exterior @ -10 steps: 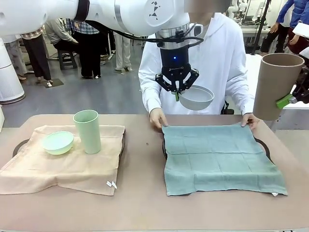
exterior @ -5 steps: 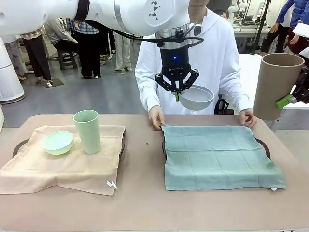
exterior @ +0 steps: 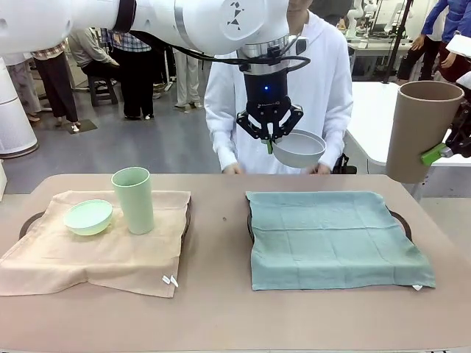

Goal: Set up a tray with a mat and arrange the tableware.
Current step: Place the Picnic Bowl and Reusable plastic cup back onto the Handle tray in front of the human's position.

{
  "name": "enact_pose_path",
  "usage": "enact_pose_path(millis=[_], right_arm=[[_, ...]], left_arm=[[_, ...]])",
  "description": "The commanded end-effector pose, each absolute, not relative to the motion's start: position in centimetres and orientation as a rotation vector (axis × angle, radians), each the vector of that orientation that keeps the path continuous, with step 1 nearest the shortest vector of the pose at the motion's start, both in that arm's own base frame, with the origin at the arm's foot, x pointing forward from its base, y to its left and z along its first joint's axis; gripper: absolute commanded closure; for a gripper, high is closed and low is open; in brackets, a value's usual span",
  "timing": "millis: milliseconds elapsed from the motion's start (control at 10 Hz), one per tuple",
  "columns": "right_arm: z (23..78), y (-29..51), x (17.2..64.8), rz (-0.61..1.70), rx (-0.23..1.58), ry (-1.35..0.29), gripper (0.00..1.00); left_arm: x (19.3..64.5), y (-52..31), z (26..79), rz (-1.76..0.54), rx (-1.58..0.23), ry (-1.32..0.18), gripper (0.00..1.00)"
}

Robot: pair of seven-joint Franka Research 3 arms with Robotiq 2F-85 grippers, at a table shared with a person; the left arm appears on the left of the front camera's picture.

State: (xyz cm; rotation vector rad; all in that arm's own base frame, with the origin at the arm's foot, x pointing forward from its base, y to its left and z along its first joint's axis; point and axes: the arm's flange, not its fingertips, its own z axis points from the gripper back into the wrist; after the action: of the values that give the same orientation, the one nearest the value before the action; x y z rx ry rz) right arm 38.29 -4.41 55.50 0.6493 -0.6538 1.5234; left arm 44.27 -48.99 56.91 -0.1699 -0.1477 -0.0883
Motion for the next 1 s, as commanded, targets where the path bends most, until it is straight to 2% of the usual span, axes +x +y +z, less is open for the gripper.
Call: enact_pose_path(millis=[0,200,300,500,900], right_arm=[[55.5,-4.3,38.3,1.533,0.639,-0.648,1.00],[55.5,-4.3,38.3,1.533,0.639,-0.648,1.00],[55.5,-4.4,38.3,1.523,0.649,-0.654,0.19],[51.2,-5.1,41.3,1.523,0.757,-0.674,0.19],[41.2,-3.7,44.8,1.509,0.779,-0.635,0.19]], left_arm=[[44.3,-49.0,57.0,-0.095,-0.161,-0.159,1.00],[44.3,-49.0,57.0,-0.095,-0.161,-0.159,1.00],[44.3,-49.0,56.9,-0.088,-0.170,-0.148,0.96],[46.6,-48.3,51.7,-0.073,-0.222,-0.146,0.96],[47.6,-48.7,44.6,-0.100,-0.260,-0.126,0.96]])
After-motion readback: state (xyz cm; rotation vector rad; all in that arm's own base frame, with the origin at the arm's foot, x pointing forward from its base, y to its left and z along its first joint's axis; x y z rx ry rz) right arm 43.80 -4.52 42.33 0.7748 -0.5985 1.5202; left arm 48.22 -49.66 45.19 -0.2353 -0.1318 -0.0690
